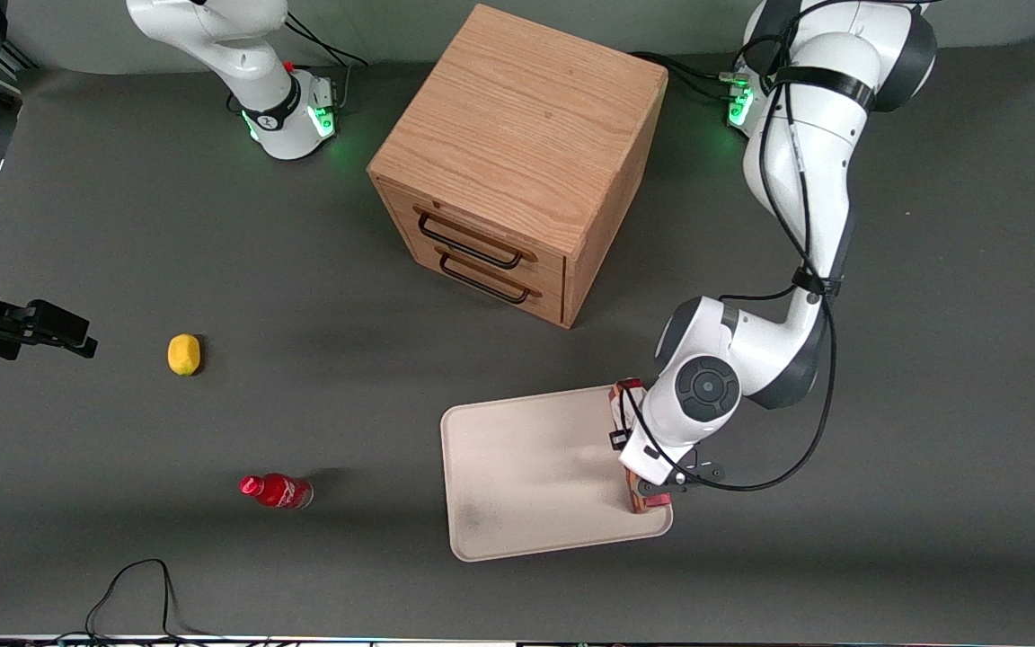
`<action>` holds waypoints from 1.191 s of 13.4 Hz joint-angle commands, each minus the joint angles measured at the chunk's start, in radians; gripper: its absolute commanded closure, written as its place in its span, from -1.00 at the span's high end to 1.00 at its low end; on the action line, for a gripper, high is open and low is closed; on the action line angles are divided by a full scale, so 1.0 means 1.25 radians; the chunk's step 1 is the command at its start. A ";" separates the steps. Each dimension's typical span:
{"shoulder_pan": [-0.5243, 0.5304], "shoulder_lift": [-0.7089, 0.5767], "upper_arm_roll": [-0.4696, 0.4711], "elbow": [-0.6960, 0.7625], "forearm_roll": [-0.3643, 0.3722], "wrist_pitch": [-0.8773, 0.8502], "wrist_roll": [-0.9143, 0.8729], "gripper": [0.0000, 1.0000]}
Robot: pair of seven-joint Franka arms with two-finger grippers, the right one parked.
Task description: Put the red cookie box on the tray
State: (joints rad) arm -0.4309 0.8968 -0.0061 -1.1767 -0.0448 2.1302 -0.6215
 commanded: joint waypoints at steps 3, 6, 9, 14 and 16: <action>-0.031 0.004 0.023 0.022 0.011 0.000 -0.015 1.00; -0.028 -0.020 0.023 0.010 0.005 -0.002 -0.011 1.00; -0.011 -0.145 0.023 -0.070 0.006 -0.022 -0.011 1.00; 0.095 -0.381 0.023 -0.122 0.044 -0.309 0.100 1.00; 0.164 -0.492 0.023 -0.210 0.044 -0.337 0.203 1.00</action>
State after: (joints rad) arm -0.3003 0.4427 0.0345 -1.2570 0.0008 1.7121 -0.4785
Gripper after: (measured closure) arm 0.000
